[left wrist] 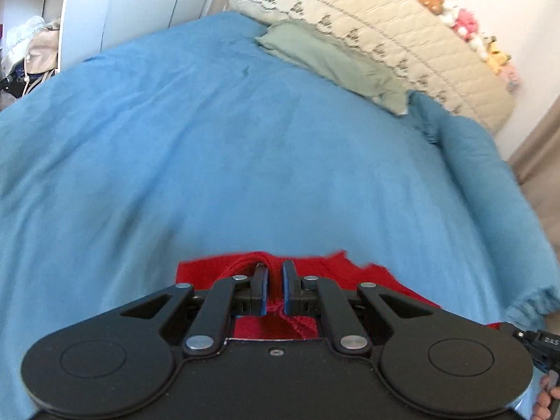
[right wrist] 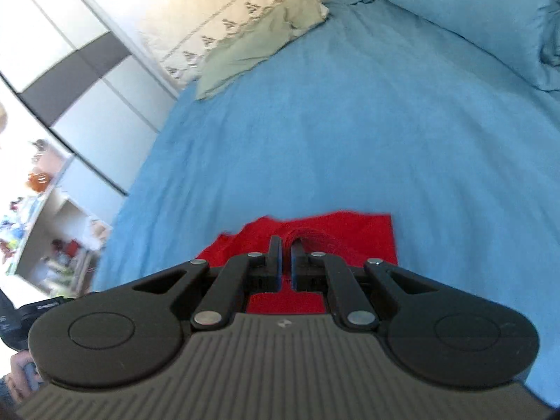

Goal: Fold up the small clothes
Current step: 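Lift the hem with both grippers and fold it toward the collar, then open both grippers and release the folded sweater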

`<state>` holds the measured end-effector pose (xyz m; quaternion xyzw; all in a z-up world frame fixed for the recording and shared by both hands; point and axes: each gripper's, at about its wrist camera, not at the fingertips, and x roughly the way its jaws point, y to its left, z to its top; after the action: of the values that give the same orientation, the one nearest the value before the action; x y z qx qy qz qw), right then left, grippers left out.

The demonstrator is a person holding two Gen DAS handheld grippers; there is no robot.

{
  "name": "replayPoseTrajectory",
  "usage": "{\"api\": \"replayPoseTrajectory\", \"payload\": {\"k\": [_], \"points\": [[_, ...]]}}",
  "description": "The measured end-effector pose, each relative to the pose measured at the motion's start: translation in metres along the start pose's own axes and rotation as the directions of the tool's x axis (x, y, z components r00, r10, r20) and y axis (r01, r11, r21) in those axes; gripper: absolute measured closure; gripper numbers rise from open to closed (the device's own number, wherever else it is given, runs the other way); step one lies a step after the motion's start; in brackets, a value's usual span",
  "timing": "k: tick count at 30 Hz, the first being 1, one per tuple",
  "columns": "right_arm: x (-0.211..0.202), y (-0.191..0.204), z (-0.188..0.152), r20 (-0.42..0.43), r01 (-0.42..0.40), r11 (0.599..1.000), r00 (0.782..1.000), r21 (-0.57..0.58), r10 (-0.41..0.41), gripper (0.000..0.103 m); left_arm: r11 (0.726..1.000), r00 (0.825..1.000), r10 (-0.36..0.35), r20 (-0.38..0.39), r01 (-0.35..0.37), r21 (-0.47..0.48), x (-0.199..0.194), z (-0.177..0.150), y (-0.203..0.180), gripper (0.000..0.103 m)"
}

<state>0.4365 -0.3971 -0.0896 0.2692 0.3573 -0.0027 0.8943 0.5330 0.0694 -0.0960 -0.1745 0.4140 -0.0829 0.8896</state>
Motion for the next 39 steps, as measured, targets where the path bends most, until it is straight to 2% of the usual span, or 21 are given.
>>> {"api": "replayPoseTrajectory", "payload": {"k": [3,6,15,17,18,19,20,21,23,24,25,26,27,30,33,36,38,39], "points": [[0.046,-0.012,0.002,0.002,0.047,0.999,0.999,-0.016,-0.047,0.083,0.998,0.999,0.033,-0.013,-0.033,-0.045,0.037,0.005,0.007,0.095],[0.079,-0.025,0.003,-0.002,0.068,0.998,0.998,0.000,-0.068,0.083,0.998,0.999,0.044,-0.017,-0.045,-0.050,0.048,0.008,0.012,0.095],[0.102,-0.039,0.009,0.008,0.093,0.994,0.996,0.056,-0.094,0.083,0.996,0.997,0.073,-0.021,-0.074,-0.051,0.063,0.015,0.007,0.094],[0.104,-0.040,0.007,0.000,0.107,0.993,0.994,0.048,-0.107,0.083,0.995,0.997,0.072,-0.029,-0.074,-0.071,0.068,0.014,0.009,0.086],[0.107,-0.040,0.006,-0.003,0.111,0.993,0.994,0.040,-0.111,0.083,0.994,0.997,0.074,-0.023,-0.075,-0.077,0.068,0.013,0.009,0.067],[0.110,-0.041,0.005,-0.007,0.112,0.993,0.994,0.029,-0.111,0.079,0.994,0.997,0.081,-0.012,-0.082,-0.076,0.067,0.014,0.008,0.054],[0.111,-0.041,0.004,-0.010,0.113,0.993,0.994,0.022,-0.112,0.075,0.993,0.995,0.097,0.005,-0.096,-0.073,0.064,0.013,0.007,0.034],[0.112,-0.039,0.004,-0.008,0.114,0.993,0.993,0.013,-0.114,0.068,0.992,0.993,0.110,0.030,-0.108,-0.064,0.058,0.013,0.004,0.030],[0.109,-0.035,0.005,0.002,0.121,0.993,0.993,-0.001,-0.121,0.010,0.994,0.992,0.108,0.071,-0.106,-0.034,0.046,0.014,-0.002,0.030],[0.104,-0.032,0.004,0.029,0.138,0.990,0.990,-0.012,-0.137,0.004,0.995,0.991,0.102,0.087,-0.101,-0.008,0.040,0.014,-0.008,0.027],[0.096,-0.026,0.002,0.074,0.138,0.990,0.988,-0.041,-0.135,0.002,0.995,0.991,0.096,0.096,-0.099,0.027,0.036,0.013,-0.014,0.024],[0.090,-0.022,0.000,0.099,0.120,0.989,0.989,-0.082,-0.112,0.002,0.992,0.990,0.094,0.102,-0.102,0.076,0.033,0.012,-0.023,0.015],[0.088,-0.013,-0.001,0.097,0.117,0.984,0.990,-0.137,-0.104,0.002,0.985,0.990,0.096,0.104,-0.110,0.134,0.033,0.009,-0.033,0.011],[0.098,0.011,-0.008,0.061,0.148,0.942,0.989,-0.301,-0.136,0.003,0.945,0.991,0.105,0.087,-0.126,0.301,0.042,-0.003,-0.061,0.011],[0.119,0.033,-0.020,0.038,0.171,0.880,0.984,-0.444,-0.172,0.006,0.926,0.993,0.111,0.040,-0.118,0.358,0.059,-0.016,-0.075,0.011],[0.140,0.040,-0.031,0.024,0.188,0.853,0.979,-0.488,-0.202,0.020,0.912,0.992,0.127,0.002,-0.117,0.392,0.074,-0.030,-0.079,0.011],[0.154,0.038,-0.037,0.002,0.208,0.846,0.971,-0.490,-0.238,0.037,0.900,0.990,0.139,-0.011,-0.122,0.417,0.079,-0.038,-0.080,0.011],[0.165,0.039,-0.035,-0.006,0.219,0.843,0.967,-0.491,-0.254,0.042,0.896,0.990,0.143,-0.016,-0.122,0.427,0.081,-0.042,-0.080,0.011]]}}
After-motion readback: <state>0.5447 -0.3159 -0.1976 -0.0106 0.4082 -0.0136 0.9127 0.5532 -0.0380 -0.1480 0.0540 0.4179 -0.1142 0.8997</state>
